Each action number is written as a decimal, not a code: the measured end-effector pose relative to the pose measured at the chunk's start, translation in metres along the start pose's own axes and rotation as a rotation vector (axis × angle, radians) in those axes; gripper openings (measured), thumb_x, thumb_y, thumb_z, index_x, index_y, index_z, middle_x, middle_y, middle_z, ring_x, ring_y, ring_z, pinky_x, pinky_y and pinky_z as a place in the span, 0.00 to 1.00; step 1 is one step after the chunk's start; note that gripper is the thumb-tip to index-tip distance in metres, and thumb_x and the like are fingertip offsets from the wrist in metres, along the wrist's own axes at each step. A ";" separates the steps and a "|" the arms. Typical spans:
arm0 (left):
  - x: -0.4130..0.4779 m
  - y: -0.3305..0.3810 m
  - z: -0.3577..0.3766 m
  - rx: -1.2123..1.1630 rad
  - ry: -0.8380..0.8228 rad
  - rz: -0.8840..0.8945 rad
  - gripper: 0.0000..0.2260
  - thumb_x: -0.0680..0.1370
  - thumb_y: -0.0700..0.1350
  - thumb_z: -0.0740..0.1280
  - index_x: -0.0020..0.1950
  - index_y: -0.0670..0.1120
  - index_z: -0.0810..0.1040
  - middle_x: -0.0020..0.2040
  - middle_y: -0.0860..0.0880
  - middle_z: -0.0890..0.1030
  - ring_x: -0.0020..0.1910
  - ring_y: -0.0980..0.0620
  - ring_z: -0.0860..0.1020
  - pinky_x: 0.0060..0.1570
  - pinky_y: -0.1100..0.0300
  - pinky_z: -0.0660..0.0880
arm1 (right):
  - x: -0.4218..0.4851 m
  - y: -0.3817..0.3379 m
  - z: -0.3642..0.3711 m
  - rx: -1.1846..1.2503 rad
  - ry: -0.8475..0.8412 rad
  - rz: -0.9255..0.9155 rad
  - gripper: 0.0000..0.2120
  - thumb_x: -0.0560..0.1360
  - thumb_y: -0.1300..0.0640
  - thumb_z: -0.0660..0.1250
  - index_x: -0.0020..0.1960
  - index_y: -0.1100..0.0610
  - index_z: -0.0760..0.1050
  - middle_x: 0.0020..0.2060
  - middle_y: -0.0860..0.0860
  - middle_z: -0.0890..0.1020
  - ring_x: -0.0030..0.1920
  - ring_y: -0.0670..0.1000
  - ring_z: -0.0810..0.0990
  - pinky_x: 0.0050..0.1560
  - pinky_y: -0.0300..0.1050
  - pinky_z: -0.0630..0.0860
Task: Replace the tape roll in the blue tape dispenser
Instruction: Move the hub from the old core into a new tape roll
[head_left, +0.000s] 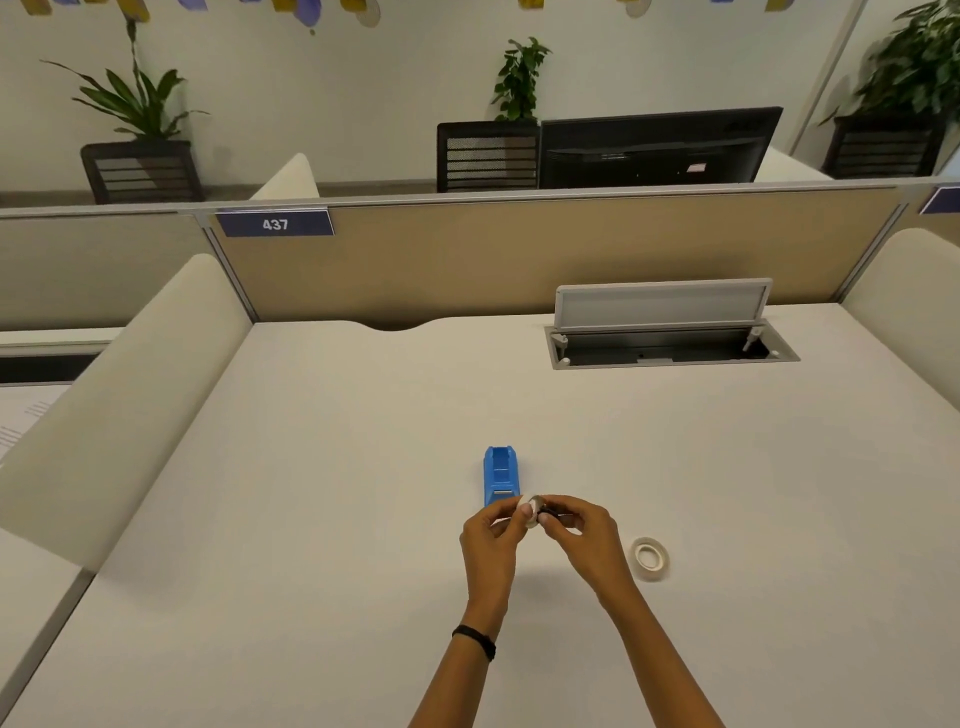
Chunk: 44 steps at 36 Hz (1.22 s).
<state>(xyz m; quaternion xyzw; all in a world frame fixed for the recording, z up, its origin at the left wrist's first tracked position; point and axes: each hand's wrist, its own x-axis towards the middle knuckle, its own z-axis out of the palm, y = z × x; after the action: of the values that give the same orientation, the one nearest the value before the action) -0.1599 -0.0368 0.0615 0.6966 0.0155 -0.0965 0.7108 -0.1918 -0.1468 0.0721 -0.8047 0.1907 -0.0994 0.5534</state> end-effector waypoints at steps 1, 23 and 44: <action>0.002 0.000 0.000 -0.003 0.004 -0.007 0.05 0.73 0.46 0.70 0.48 0.52 0.81 0.47 0.48 0.83 0.46 0.52 0.82 0.49 0.60 0.79 | 0.002 0.001 0.000 0.002 -0.007 0.008 0.09 0.72 0.59 0.68 0.51 0.56 0.79 0.47 0.54 0.83 0.45 0.50 0.81 0.49 0.42 0.80; 0.018 -0.017 0.003 -0.062 -0.176 -0.140 0.11 0.78 0.46 0.61 0.56 0.43 0.78 0.52 0.45 0.81 0.52 0.50 0.81 0.48 0.64 0.79 | 0.018 0.012 0.010 0.068 0.096 0.010 0.09 0.68 0.59 0.72 0.47 0.55 0.76 0.40 0.49 0.82 0.41 0.47 0.81 0.36 0.25 0.75; 0.025 -0.024 0.010 0.014 -0.271 -0.226 0.05 0.76 0.45 0.66 0.48 0.55 0.77 0.50 0.53 0.81 0.51 0.55 0.79 0.43 0.69 0.78 | 0.040 0.048 -0.009 0.028 -0.011 0.124 0.07 0.74 0.61 0.66 0.49 0.55 0.80 0.43 0.51 0.82 0.43 0.50 0.80 0.33 0.35 0.80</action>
<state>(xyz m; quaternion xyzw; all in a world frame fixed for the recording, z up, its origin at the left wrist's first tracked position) -0.1407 -0.0500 0.0345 0.6760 -0.0031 -0.2689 0.6861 -0.1681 -0.1867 0.0291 -0.7840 0.2357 -0.0633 0.5708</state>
